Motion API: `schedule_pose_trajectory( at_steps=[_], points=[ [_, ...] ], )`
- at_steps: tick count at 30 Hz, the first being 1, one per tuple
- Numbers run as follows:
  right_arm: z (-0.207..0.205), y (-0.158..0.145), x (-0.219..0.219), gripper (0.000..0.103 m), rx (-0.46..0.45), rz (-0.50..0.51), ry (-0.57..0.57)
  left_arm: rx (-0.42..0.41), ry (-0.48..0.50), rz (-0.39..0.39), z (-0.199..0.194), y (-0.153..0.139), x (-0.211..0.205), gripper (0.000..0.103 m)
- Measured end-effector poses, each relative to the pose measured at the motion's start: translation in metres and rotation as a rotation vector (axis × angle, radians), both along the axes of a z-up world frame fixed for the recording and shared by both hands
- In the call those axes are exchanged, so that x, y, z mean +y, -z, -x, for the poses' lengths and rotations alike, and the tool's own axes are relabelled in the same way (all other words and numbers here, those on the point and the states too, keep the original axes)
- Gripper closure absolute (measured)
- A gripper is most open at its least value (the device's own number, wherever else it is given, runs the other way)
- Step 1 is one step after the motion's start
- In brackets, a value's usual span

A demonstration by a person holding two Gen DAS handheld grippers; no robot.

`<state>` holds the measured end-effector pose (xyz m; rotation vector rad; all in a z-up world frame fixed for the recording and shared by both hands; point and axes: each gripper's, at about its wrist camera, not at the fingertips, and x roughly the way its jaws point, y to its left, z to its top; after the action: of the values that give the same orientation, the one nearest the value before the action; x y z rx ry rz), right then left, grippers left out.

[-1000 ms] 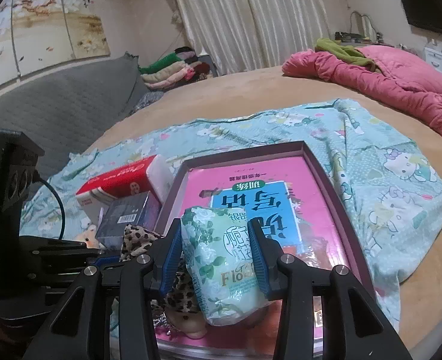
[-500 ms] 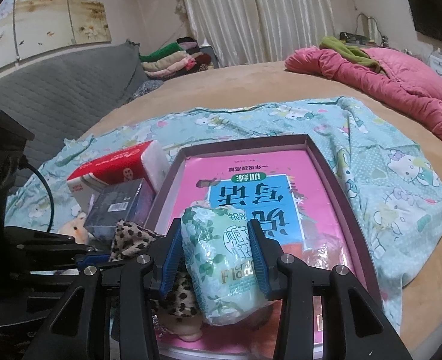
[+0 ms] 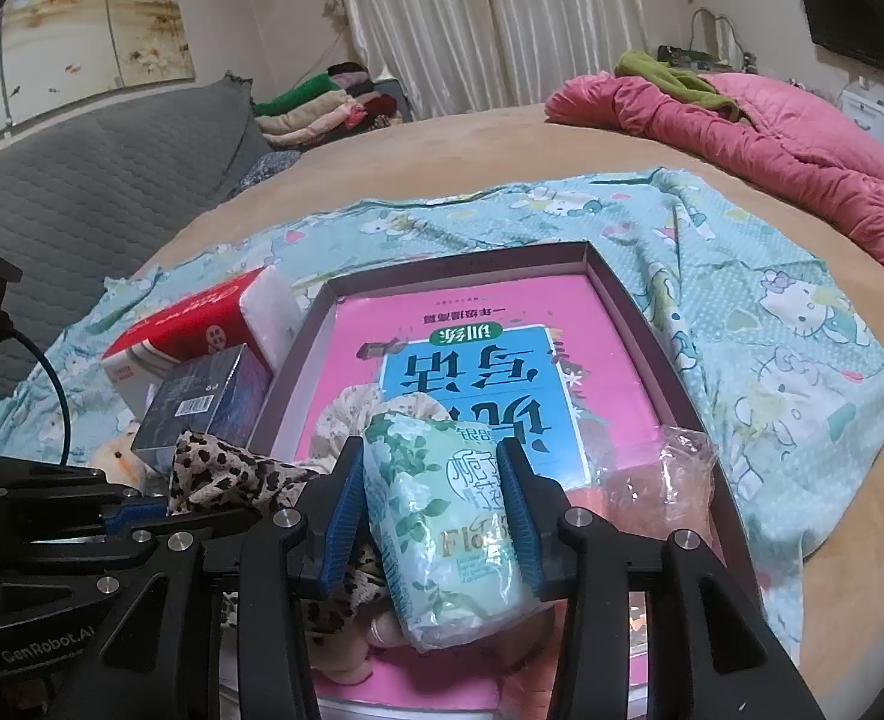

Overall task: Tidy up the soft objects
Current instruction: 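Lower the scrunchie and tissue pack onto the book and open both tools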

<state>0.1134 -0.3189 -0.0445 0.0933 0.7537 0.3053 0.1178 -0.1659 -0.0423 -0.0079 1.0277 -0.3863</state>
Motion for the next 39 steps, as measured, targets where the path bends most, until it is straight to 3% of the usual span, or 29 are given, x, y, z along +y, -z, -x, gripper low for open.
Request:
schedule_pose_trajectory(
  at_steps=[10, 17, 26, 31, 39],
  points=[
    [-0.001, 0.001, -0.008, 0.056, 0.005, -0.051, 0.011, 0.006, -0.001, -0.002, 0.0, 0.001, 0.0, 0.094],
    [0.001, -0.001, -0.015, 0.049, -0.001, -0.081, 0.028, 0.009, -0.005, -0.01, 0.0, -0.001, -0.002, 0.093],
    [0.006, -0.009, -0.026, 0.041, -0.037, -0.12, 0.073, 0.012, -0.006, -0.02, -0.001, -0.002, -0.004, 0.077],
    [0.008, -0.012, -0.028, 0.039, -0.047, -0.121, 0.079, 0.001, -0.005, -0.035, 0.0, -0.004, -0.006, 0.061],
    [0.01, -0.014, -0.028, 0.037, -0.06, -0.114, 0.083, -0.014, -0.004, -0.044, 0.003, -0.009, -0.006, 0.052]
  ],
)
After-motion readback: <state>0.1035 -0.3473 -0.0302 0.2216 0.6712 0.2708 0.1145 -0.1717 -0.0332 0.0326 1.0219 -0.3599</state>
